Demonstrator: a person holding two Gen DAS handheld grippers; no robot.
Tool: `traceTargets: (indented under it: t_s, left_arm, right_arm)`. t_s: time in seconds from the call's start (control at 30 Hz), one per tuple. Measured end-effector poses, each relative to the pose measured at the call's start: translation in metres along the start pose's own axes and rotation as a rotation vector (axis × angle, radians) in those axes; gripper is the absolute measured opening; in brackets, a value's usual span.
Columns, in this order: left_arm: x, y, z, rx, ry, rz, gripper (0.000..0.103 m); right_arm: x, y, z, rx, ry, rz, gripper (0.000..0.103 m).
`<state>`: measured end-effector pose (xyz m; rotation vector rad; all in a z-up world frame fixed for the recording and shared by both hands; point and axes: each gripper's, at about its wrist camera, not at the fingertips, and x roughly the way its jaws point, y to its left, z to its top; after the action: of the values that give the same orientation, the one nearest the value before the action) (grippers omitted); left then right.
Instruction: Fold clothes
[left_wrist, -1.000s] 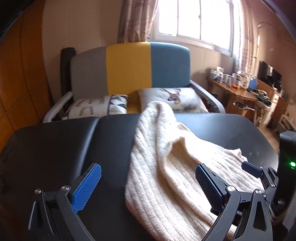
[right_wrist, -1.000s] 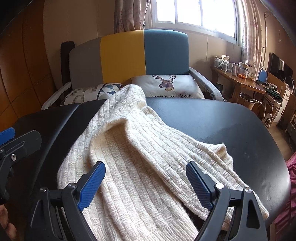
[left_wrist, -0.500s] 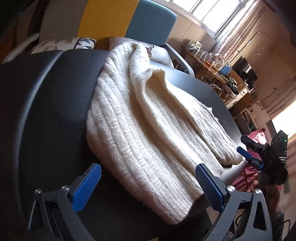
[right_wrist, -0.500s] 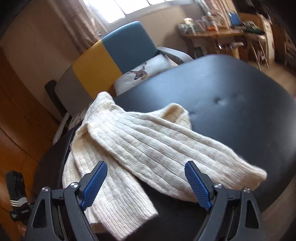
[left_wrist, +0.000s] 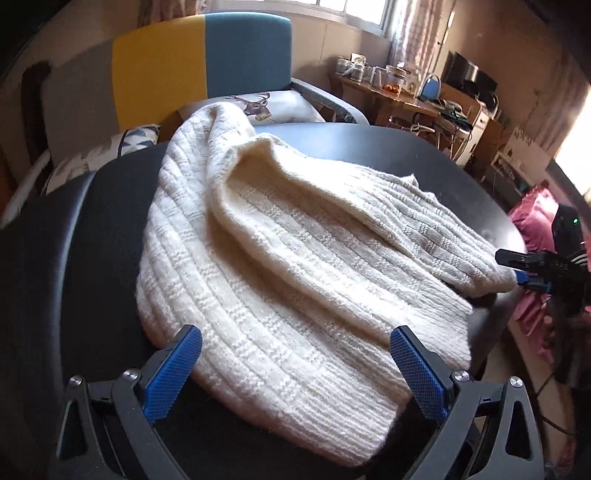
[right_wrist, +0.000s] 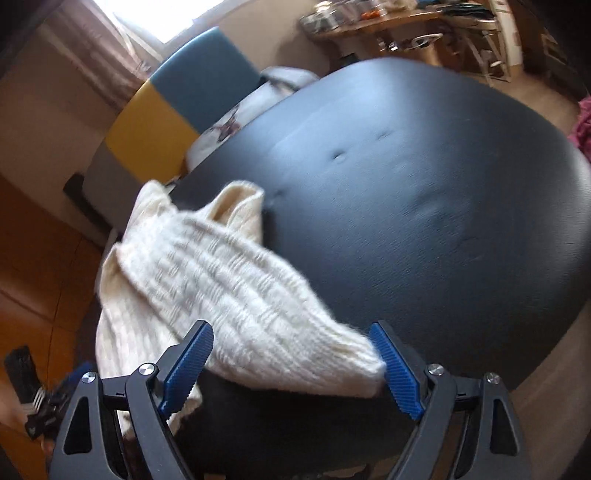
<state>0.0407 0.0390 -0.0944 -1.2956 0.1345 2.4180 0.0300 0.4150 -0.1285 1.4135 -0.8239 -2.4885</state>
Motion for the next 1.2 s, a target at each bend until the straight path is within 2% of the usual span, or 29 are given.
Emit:
traceTargets:
  t_s: [0.07, 0.2, 0.3, 0.37, 0.47, 0.7, 0.83, 0.97, 1.1, 1.2]
  left_arm:
    - [0.007, -0.007, 0.003, 0.007, 0.013, 0.006, 0.103]
    - [0.017, -0.016, 0.006, -0.018, 0.035, -0.037, 0.103]
    - [0.013, -0.018, 0.016, -0.041, 0.039, -0.137, 0.103]
    - [0.008, -0.022, 0.026, -0.052, 0.036, -0.231, 0.103]
    - [0.008, -0.035, 0.043, -0.052, 0.058, -0.365, 0.103]
    - [0.028, -0.074, 0.072, -0.068, 0.146, -0.504, 0.102]
    - [0.046, -0.097, 0.084, -0.089, 0.211, -0.540, 0.102]
    - [0.062, -0.128, 0.087, -0.017, 0.272, -0.519, 0.102]
    - [0.082, -0.154, 0.086, 0.018, 0.346, -0.529, 0.102]
    - [0.099, -0.162, 0.089, -0.015, 0.404, -0.536, 0.102]
  right_arm:
    - [0.012, 0.012, -0.011, -0.031, 0.059, 0.088, 0.089]
    - [0.021, 0.022, -0.026, -0.055, 0.038, 0.101, 0.090]
    - [0.014, 0.019, -0.023, 0.009, 0.027, 0.132, 0.090]
    - [0.002, 0.024, -0.022, -0.003, -0.010, 0.173, 0.090]
    - [0.001, 0.045, -0.032, -0.094, 0.021, 0.209, 0.090]
    - [0.008, 0.096, -0.059, -0.318, 0.127, 0.247, 0.090]
    - [0.020, 0.098, -0.067, -0.346, 0.172, 0.216, 0.090]
    - [0.029, 0.081, -0.067, -0.283, 0.191, 0.181, 0.090]
    - [0.031, 0.073, -0.065, -0.248, 0.178, 0.203, 0.089]
    - [0.030, 0.070, -0.066, -0.231, 0.172, 0.223, 0.089]
